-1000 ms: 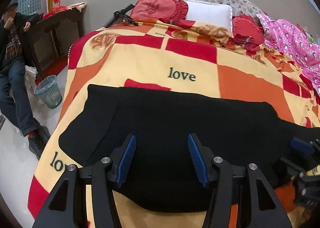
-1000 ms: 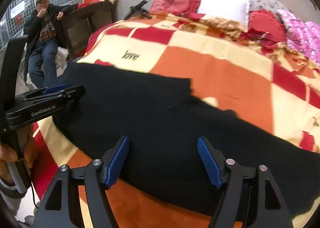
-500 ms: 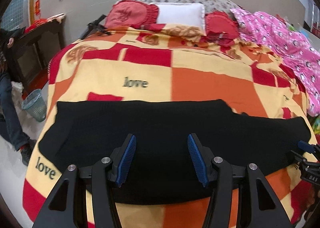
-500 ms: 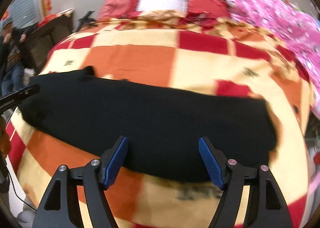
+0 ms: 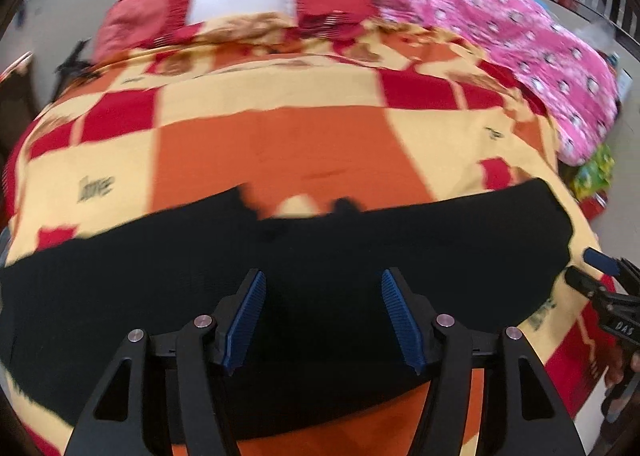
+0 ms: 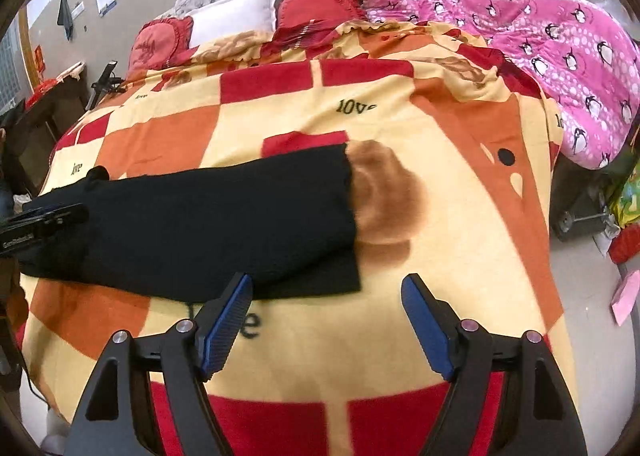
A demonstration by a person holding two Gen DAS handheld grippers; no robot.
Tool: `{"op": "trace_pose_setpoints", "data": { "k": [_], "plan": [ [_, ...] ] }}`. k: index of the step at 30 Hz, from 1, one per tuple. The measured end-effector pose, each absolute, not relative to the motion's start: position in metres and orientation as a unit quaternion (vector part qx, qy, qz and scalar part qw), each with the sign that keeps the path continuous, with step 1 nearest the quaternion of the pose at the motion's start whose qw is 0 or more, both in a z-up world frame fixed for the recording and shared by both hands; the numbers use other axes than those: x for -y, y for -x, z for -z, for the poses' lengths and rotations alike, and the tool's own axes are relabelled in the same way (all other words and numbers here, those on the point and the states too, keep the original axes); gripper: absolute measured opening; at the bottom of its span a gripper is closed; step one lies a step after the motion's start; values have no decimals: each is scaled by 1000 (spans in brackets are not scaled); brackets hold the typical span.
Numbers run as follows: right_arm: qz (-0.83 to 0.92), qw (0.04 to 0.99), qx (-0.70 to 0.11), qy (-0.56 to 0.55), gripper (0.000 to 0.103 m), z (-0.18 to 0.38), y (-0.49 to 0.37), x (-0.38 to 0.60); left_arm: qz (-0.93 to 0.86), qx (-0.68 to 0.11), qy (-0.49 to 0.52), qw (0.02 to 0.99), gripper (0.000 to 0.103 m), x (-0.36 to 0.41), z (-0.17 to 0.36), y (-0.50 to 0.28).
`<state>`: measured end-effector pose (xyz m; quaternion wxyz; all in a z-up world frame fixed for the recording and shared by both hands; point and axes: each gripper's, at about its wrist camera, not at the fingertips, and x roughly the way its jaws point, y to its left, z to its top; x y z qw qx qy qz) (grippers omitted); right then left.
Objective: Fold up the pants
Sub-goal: 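Move both tools to the pant leg ends and grasp them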
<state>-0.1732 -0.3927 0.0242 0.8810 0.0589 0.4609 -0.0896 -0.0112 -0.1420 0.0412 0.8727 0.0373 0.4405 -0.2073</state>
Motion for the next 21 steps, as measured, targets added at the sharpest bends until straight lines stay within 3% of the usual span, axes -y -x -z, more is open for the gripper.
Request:
{"op": "trace_pose_setpoints", "data": {
  "k": [3,21],
  "plan": [
    [89,881,-458,-71,80,-22,172,399,248,-433,-59,865,67,173,-45,1],
    [36,888,-432,-153,82,-7,162,411,412,-438,-141,787,69,333,-27,-60]
  ]
}}
